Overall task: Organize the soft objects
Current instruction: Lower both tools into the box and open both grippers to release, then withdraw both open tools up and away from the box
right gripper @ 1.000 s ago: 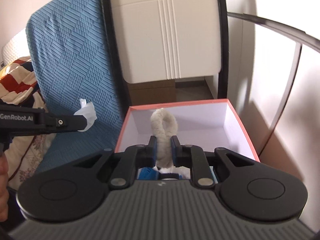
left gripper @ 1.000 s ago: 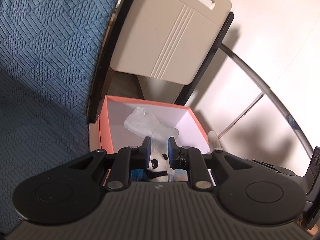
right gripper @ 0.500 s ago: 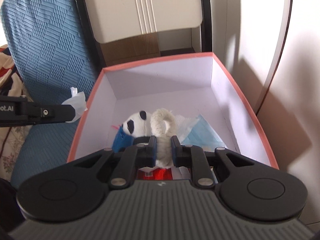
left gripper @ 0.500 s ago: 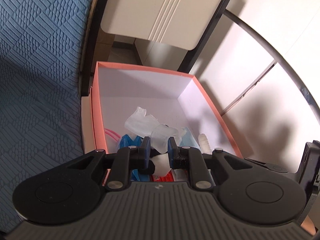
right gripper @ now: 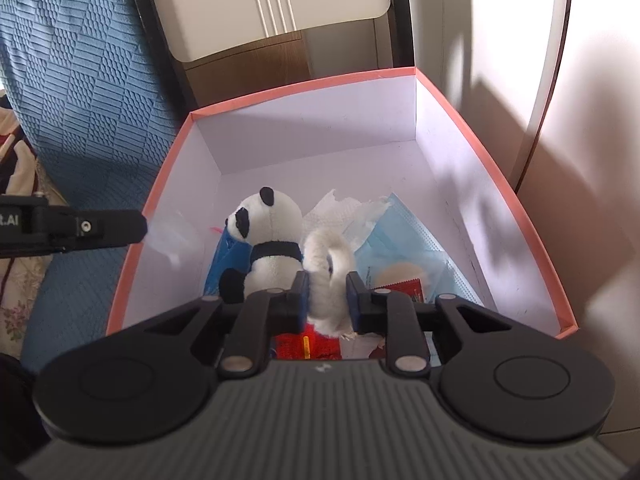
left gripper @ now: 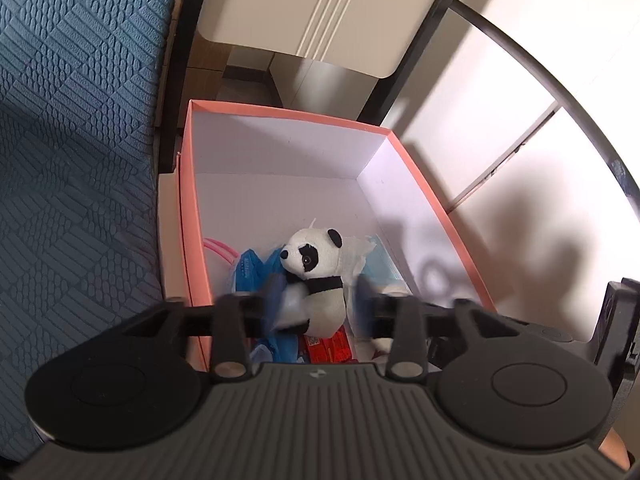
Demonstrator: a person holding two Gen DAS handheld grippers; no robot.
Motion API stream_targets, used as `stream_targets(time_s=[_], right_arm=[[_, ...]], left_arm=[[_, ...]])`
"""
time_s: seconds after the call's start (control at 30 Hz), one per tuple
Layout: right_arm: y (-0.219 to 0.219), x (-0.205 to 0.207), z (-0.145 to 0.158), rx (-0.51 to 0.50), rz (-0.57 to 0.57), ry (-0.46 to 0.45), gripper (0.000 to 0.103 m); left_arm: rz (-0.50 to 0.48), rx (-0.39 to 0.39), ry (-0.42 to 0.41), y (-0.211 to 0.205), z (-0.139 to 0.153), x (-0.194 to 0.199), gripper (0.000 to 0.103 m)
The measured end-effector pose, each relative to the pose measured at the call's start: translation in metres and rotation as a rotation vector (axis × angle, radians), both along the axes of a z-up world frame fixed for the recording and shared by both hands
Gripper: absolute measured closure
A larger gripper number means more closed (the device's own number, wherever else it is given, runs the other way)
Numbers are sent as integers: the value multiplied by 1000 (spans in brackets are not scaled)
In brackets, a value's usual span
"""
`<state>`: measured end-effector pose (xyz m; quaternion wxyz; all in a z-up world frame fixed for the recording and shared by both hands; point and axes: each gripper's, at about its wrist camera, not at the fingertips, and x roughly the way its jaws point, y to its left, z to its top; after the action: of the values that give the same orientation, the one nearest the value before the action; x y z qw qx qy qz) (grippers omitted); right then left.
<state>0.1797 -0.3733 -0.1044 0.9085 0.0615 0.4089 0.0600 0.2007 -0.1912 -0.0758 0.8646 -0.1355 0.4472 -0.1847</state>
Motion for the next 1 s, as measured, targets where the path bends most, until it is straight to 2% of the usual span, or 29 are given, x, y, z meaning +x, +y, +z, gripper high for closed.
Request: stream_targets(time_s=[0.07, 0.13, 0.33, 0.73, 1.0], right_arm=[[1, 0, 2, 1, 5, -2, 58], [1, -1, 5, -4, -2, -6, 51], [0, -5, 26, 2, -18, -47, 51], [23, -45, 108, 17, 3, -243, 51], [40, -77, 129, 17, 21, -288, 51]], left_arm=[[-5, 23, -33, -2, 6, -4, 41], [-6, 20, -48, 0, 13, -6, 41], [9, 22, -116, 13, 46, -16, 41], [43, 20, -299, 43, 127, -58, 38], [49, 19, -354, 57, 150, -92, 37]])
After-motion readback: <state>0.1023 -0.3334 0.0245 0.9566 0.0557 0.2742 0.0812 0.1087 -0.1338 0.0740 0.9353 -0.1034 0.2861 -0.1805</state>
